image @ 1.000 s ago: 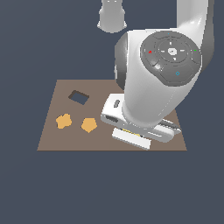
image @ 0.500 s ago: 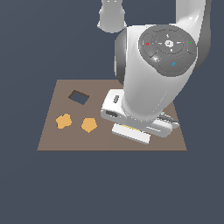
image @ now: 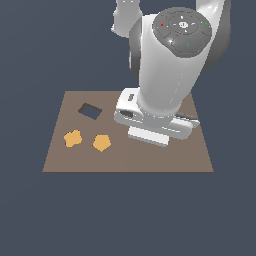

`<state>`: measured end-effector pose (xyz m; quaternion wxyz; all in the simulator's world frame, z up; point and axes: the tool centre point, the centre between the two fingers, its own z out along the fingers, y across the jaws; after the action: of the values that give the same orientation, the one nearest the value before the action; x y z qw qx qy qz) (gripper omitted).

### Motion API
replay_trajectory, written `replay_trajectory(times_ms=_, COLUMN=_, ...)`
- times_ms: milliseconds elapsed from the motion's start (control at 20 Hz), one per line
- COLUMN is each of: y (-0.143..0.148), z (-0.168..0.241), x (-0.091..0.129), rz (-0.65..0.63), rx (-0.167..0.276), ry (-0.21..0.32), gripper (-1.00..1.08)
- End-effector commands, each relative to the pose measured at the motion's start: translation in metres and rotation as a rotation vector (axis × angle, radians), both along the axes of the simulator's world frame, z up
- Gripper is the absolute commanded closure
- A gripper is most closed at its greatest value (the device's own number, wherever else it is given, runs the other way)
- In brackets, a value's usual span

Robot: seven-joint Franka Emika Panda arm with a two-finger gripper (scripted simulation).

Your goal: Insert a designated object into the corresponding slot on a board.

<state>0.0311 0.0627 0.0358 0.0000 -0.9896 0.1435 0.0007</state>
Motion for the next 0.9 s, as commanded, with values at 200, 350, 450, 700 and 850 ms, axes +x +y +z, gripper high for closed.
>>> replay_trajectory(times_ms=200, y=-0.004, z=0.002, x=-0.039, rz=0.043, rx=0.000, ry=0.000, gripper=1.08)
replay_trajectory(times_ms=350, y=-0.006, z=0.003, x=-0.054, rz=0.060, rx=0.000, ry=0.000, gripper=1.08)
replay_trajectory(times_ms=450, y=-0.008, z=0.004, x=-0.063, rz=0.070, rx=0.000, ry=0.000, gripper=1.08)
replay_trajectory(times_ms=700, y=-0.011, z=0.004, x=-0.079, rz=0.088, rx=0.000, ry=0.000, gripper=1.08)
replay_trajectory(times_ms=850, y=-0.012, z=0.005, x=-0.084, rz=0.095, rx=0.000, ry=0.000, gripper=1.08)
